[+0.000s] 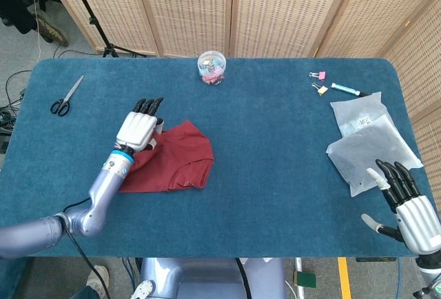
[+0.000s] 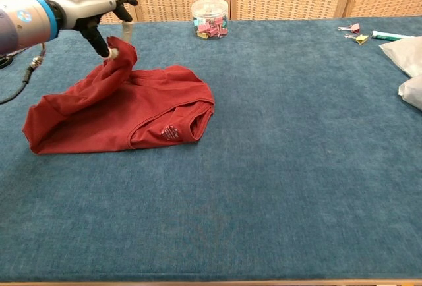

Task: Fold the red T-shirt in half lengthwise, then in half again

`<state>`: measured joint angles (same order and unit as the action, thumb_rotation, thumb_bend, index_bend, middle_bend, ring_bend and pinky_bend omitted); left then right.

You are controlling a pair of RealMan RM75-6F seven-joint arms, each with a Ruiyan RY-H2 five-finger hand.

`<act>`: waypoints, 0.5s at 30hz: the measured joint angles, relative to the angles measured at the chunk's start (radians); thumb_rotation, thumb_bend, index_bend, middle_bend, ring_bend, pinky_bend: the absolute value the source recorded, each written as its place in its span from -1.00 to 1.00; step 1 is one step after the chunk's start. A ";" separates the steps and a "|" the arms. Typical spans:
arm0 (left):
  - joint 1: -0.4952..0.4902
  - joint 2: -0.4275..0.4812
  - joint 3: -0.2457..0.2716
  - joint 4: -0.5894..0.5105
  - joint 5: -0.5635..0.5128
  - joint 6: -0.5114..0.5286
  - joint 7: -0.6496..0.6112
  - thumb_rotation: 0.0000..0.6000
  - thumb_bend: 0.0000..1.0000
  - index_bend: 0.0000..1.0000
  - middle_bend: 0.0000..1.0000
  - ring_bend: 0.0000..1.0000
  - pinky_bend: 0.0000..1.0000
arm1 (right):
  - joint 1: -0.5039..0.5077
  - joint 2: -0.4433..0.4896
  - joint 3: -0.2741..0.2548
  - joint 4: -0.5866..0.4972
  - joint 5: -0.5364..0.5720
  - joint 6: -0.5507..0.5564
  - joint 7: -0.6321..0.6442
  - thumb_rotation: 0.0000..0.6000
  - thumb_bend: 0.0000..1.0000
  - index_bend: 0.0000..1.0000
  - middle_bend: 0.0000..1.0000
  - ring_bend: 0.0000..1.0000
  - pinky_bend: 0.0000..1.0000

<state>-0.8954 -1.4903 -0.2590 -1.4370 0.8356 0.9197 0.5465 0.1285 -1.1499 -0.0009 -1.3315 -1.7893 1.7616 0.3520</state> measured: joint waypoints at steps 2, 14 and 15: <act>-0.015 -0.020 0.000 0.011 -0.014 0.001 0.013 1.00 0.13 0.46 -1.00 -1.00 -1.00 | 0.000 0.001 0.001 -0.001 0.001 0.001 0.001 1.00 -1.00 -1.00 -1.00 -1.00 -1.00; -0.095 -0.145 -0.006 0.105 -0.063 0.000 0.065 1.00 0.12 0.46 -1.00 -1.00 -1.00 | 0.000 0.004 0.005 0.000 0.010 -0.006 0.013 1.00 -1.00 -1.00 -1.00 -1.00 -1.00; -0.101 -0.154 -0.006 0.114 -0.071 -0.001 0.070 1.00 0.12 0.46 -1.00 -1.00 -1.00 | 0.000 0.005 0.005 0.000 0.011 -0.007 0.015 1.00 -1.00 -1.00 -1.00 -1.00 -1.00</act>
<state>-0.9959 -1.6445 -0.2646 -1.3228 0.7650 0.9192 0.6170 0.1288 -1.1452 0.0037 -1.3315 -1.7787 1.7544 0.3666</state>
